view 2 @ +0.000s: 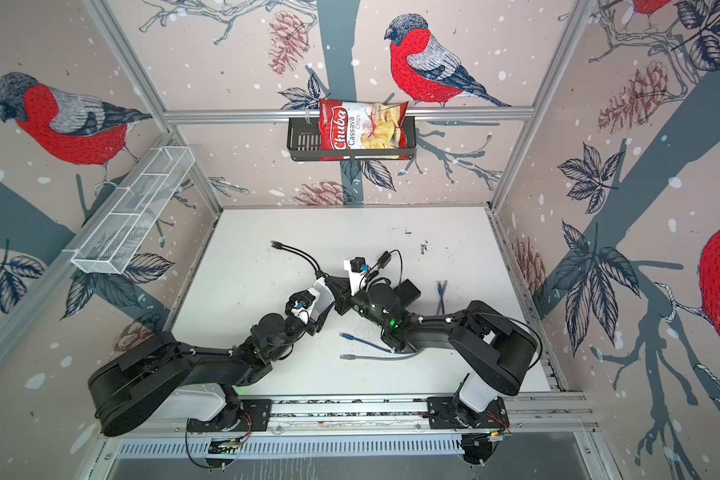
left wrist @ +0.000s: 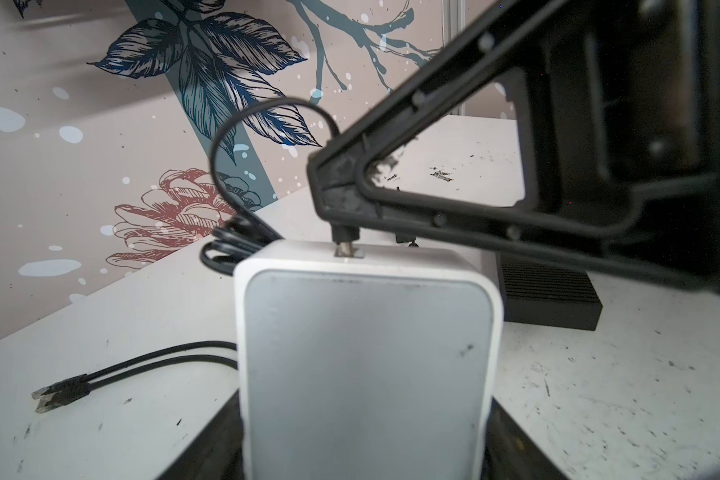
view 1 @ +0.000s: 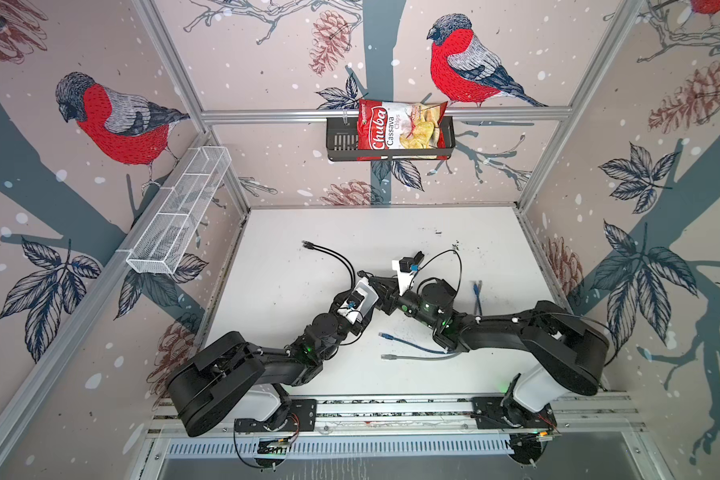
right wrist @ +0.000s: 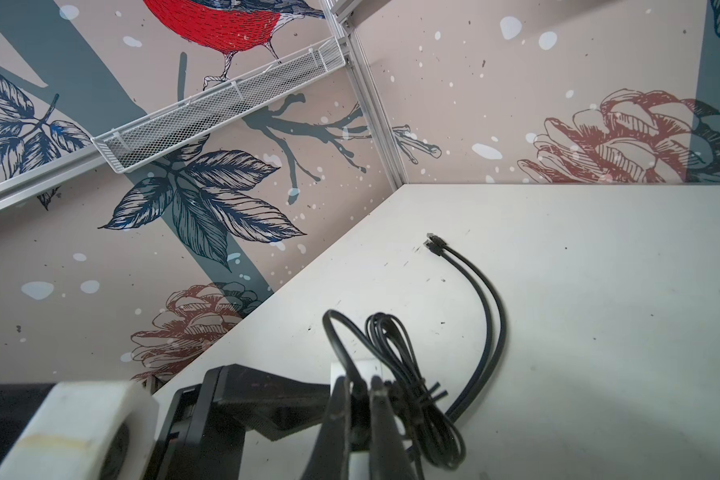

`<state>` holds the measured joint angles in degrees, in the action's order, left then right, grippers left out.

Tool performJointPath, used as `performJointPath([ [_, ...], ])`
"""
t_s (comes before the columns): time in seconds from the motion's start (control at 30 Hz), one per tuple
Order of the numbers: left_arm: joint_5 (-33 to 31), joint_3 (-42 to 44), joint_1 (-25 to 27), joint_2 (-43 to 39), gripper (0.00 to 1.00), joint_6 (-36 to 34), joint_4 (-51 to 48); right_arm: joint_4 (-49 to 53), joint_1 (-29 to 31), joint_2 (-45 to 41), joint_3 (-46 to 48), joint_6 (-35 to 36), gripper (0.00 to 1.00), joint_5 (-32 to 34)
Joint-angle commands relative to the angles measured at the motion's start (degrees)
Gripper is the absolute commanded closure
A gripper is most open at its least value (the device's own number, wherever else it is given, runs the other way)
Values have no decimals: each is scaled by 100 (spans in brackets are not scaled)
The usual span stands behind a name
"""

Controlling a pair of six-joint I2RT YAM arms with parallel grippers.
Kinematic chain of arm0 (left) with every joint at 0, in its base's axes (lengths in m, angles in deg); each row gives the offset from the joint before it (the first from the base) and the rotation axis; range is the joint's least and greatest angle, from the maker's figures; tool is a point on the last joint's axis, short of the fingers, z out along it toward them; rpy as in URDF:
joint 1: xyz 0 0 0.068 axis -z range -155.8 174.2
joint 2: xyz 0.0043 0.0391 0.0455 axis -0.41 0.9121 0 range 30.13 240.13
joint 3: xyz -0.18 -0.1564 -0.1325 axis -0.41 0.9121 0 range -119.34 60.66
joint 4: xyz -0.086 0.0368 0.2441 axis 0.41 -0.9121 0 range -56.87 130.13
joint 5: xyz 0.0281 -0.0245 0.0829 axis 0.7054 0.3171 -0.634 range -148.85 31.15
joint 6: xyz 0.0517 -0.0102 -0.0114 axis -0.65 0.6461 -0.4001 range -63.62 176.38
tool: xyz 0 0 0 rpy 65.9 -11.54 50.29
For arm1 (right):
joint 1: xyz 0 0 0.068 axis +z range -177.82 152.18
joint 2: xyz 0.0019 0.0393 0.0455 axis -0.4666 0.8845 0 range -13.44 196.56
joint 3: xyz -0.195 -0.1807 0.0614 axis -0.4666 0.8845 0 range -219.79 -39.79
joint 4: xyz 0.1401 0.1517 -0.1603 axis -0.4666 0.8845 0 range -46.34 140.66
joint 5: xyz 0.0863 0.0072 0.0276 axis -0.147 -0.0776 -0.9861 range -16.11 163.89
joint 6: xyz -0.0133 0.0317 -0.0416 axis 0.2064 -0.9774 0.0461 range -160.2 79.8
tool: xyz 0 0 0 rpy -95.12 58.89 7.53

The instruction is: Insert the plug into the switch port

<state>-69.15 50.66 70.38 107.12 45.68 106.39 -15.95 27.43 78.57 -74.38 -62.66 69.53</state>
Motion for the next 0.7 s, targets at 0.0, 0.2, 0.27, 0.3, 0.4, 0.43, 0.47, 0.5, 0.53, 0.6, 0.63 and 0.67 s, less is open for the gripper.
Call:
performJointPath([
  [0.0, 268, -188, -45, -105, 75, 137, 2722, 1577, 136, 115, 49, -15, 100, -1250],
  [0.2, 315, -178, -90, -43, 75, 226, 3045, 1556, 95, 83, 5, -5, 100, -1372],
  [0.27, 314, -178, -91, 15, 75, 267, 3205, 1541, 51, 72, -36, -26, 100, -1479],
  [0.3, 339, -197, -91, 48, 75, 270, 3231, 1541, 48, 79, -56, -30, 100, -1479],
  [0.4, 435, -296, -93, 62, 76, 226, 3023, 1577, 30, 66, -109, -25, 100, -1471],
  [0.43, 457, -307, -91, 62, 76, 226, 2996, 1580, 21, 54, -118, -22, 100, -1471],
  [0.47, 465, -289, -91, 64, 76, 235, 3008, 1594, 11, 54, -118, -30, 100, -1463],
  [0.5, 472, -279, -91, 50, 76, 220, 2992, 1608, -7, 45, -131, -58, 100, -1445],
  [0.53, 483, -275, -91, 24, 76, 202, 2928, 1625, -25, 45, -151, -74, 100, -1457],
  [0.6, 518, -301, -91, -86, 76, 180, 2542, 1758, -96, 29, -259, -87, 98, -1439],
  [0.63, 520, -318, -91, -147, 76, 189, 2354, 1813, -119, 19, -303, -76, 98, -1436],
  [0.67, 546, -327, -91, -205, 76, 208, 2111, 1916, -155, -3, -374, -55, 97, -1428],
])
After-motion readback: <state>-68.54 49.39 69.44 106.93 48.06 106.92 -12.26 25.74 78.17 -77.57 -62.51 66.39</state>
